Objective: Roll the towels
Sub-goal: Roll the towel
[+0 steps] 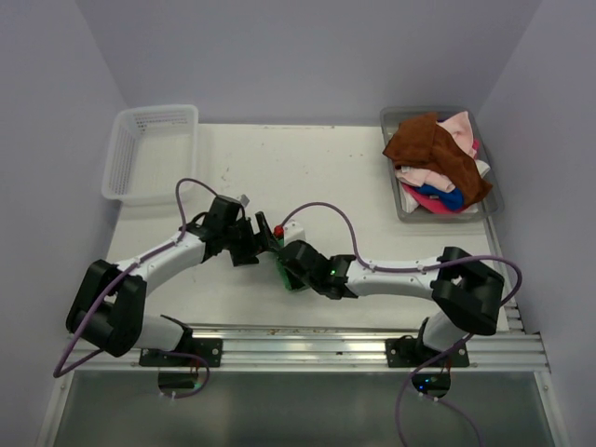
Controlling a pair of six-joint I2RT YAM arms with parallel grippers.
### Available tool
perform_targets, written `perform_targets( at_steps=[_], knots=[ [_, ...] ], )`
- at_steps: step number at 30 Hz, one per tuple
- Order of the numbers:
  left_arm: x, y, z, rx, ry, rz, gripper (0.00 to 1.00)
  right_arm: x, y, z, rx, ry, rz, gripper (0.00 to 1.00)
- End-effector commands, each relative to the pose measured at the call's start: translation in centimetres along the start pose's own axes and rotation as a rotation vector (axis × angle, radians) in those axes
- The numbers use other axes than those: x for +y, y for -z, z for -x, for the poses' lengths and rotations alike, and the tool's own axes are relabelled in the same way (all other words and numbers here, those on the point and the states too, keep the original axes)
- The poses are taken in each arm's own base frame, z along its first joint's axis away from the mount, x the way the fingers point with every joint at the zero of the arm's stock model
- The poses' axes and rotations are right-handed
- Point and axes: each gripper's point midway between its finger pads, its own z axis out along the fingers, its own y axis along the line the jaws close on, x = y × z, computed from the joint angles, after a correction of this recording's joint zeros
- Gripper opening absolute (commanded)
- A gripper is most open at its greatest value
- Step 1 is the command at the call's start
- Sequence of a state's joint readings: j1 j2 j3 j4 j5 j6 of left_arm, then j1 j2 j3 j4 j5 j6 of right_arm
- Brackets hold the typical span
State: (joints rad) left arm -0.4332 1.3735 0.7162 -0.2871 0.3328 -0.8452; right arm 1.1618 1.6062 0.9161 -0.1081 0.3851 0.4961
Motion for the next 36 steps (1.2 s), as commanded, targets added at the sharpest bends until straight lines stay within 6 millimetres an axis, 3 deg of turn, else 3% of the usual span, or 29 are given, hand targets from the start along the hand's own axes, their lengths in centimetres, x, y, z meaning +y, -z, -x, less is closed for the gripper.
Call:
perform_targets(
  at_steps=[1,11,22,29,32,35,36],
  knots=[
    [-1.2,0.7,0.7,-0.027,-0.03,-0.035,0.88,2.9,0.6,0.9,-0.02,-0.116,0.195,0.14],
    [-0.5,-0.9,-1.2,0.042,-0.008,-0.089,0.86,2.9,0.7,1.6,-0.002,-0.341,0.41,0.13],
    [-0.6,-1.3,-1.1,0.04,-0.011,-0.102,0.83,4.1,2.0,2.7,-0.01,-0.417,0.583,0.12],
    [-0.1,-1.7,-1.4,0.046,-0.004,-0.09,0.58,3.9,1.6,1.8,0.022,-0.436,0.588,0.13],
    [0.4,-1.8,-1.5,0.052,0.001,-0.075,0.52,3.2,1.4,1.7,0.027,-0.416,0.54,0.18],
    [1.0,-1.8,-1.4,0.047,0.009,-0.026,0.51,0.8,1.4,2.0,-0.01,-0.339,0.342,0.4],
    [1.1,-1.8,-1.4,0.046,0.009,-0.016,0.5,1.5,2.0,1.9,-0.018,-0.285,0.311,0.51]
  ],
)
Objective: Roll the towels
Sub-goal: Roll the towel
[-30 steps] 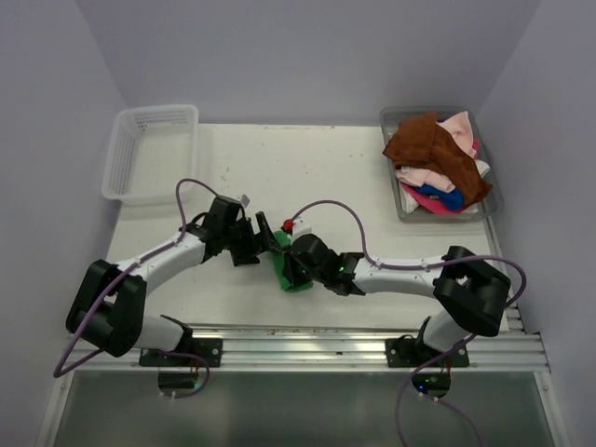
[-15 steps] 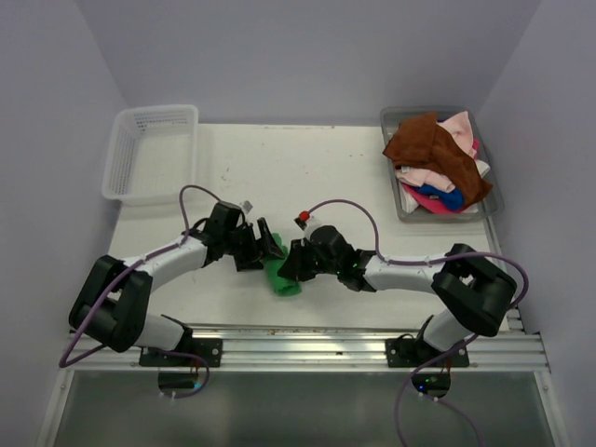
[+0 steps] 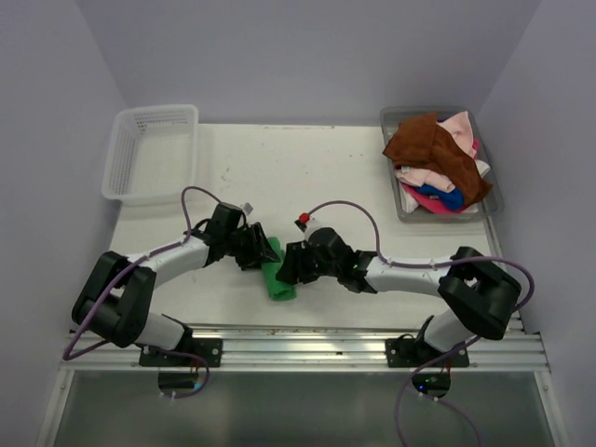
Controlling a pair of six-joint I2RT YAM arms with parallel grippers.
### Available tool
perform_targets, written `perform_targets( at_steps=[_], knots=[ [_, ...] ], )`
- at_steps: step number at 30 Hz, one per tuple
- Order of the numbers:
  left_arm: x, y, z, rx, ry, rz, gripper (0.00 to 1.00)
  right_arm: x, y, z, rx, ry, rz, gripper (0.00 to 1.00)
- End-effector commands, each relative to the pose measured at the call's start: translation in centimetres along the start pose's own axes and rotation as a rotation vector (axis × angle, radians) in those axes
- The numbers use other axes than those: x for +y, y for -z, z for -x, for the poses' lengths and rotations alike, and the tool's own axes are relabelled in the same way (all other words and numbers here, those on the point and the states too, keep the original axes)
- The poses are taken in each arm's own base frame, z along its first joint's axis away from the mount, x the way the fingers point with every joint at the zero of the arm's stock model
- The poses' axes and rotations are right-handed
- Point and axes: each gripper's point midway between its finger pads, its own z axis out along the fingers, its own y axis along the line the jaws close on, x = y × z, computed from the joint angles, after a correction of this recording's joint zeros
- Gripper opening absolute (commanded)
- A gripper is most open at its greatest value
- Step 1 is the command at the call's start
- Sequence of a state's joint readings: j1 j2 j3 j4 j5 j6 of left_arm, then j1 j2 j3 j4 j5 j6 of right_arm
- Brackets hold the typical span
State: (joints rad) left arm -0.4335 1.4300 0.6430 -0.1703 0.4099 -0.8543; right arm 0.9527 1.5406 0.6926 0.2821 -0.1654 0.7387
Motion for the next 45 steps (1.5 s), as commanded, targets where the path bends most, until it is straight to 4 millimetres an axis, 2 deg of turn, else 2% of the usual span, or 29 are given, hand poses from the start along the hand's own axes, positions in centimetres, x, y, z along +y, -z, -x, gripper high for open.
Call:
perform_targets(
  at_steps=[1,2,3,4,5,6,7,8,9,10,12,13,14,15,18,25,29,34,35,36,39,40,41,42,43,45],
  knots=[
    [0.4,-0.1,0.5,-0.021,-0.002,0.039,0.5,0.7,2.0,3.9,-0.159,0.164,-0.21,0.55],
    [0.6,0.0,0.6,-0.023,0.001,0.053,0.5,0.1,2.6,3.4,-0.133,0.222,-0.279,0.57],
    [0.5,0.0,0.6,-0.023,0.003,0.055,0.5,0.9,2.8,3.2,-0.138,0.26,-0.299,0.62],
    [0.6,0.0,0.7,-0.023,0.006,0.059,0.5,2.0,3.1,4.1,-0.162,0.278,-0.304,0.63],
    [0.6,0.0,0.6,-0.022,0.007,0.061,0.5,1.0,3.4,4.3,-0.166,0.316,-0.383,0.64],
    [0.5,0.0,0.7,-0.023,0.011,0.06,0.5,1.7,3.5,3.9,-0.164,0.354,-0.396,0.66],
    [0.6,0.0,0.6,-0.023,0.013,0.062,0.5,2.9,3.6,4.7,-0.186,0.382,-0.404,0.67],
    [0.5,0.0,0.7,-0.023,0.015,0.062,0.5,2.1,4.1,5.1,-0.203,0.45,-0.495,0.68],
    [0.6,0.0,0.6,-0.021,0.017,0.064,0.5,2.8,3.6,3.9,-0.182,0.521,-0.516,0.7],
    [0.6,0.1,0.7,-0.023,0.02,0.066,0.5,4.2,3.5,4.5,-0.205,0.555,-0.529,0.71],
    [0.6,0.1,0.6,-0.025,0.021,0.07,0.5,4.0,3.0,3.4,-0.181,0.678,-0.623,0.72],
    [0.6,0.1,0.7,-0.027,0.022,0.07,0.5,5.0,2.8,3.8,-0.194,0.702,-0.633,0.72],
    [0.6,0.2,0.8,-0.031,0.022,0.07,0.5,5.0,2.9,3.4,-0.187,0.757,-0.67,0.72],
    [0.6,0.2,0.8,-0.032,0.022,0.071,0.5,4.6,2.1,2.6,-0.163,0.798,-0.696,0.72],
    [0.5,0.3,0.8,-0.032,0.023,0.073,0.5,5.5,1.2,2.0,-0.151,0.872,-0.728,0.72],
    [0.6,0.3,0.8,-0.034,0.025,0.076,0.5,3.8,-1.1,-0.4,-0.083,0.967,-0.833,0.69],
    [0.6,0.4,0.7,-0.032,0.027,0.073,0.5,2.6,-1.7,-1.1,-0.074,0.972,-0.864,0.56],
    [0.5,0.6,0.7,-0.036,0.023,0.071,0.5,2.2,-1.7,-0.9,-0.089,0.916,-0.83,0.43],
    [0.5,0.6,0.7,-0.037,0.024,0.071,0.5,2.9,-1.4,-0.5,-0.101,0.891,-0.789,0.4],
    [0.5,0.6,0.7,-0.038,0.024,0.072,0.51,2.4,-1.1,-0.7,-0.093,0.88,-0.779,0.36],
    [0.4,0.8,0.7,-0.041,0.017,0.068,0.57,3.2,-1.0,0.0,-0.107,0.755,-0.653,0.25],
    [0.2,0.9,0.9,-0.045,0.011,0.064,0.65,2.7,-0.9,-0.4,-0.105,0.712,-0.623,0.22],
    [0.2,1.0,1.0,-0.046,0.006,0.064,0.68,2.1,-0.8,0.2,-0.107,0.673,-0.609,0.19],
    [0.1,1.0,1.0,-0.048,0.0,0.064,0.71,1.3,-0.9,-0.8,-0.067,0.653,-0.575,0.18],
    [-0.2,1.2,1.3,-0.054,-0.007,0.06,0.77,2.3,-0.6,0.0,-0.103,0.619,-0.522,0.18],
    [-0.5,1.4,1.5,-0.059,-0.018,0.054,0.81,1.7,-0.3,-0.1,-0.093,0.588,-0.492,0.18]
  ],
)
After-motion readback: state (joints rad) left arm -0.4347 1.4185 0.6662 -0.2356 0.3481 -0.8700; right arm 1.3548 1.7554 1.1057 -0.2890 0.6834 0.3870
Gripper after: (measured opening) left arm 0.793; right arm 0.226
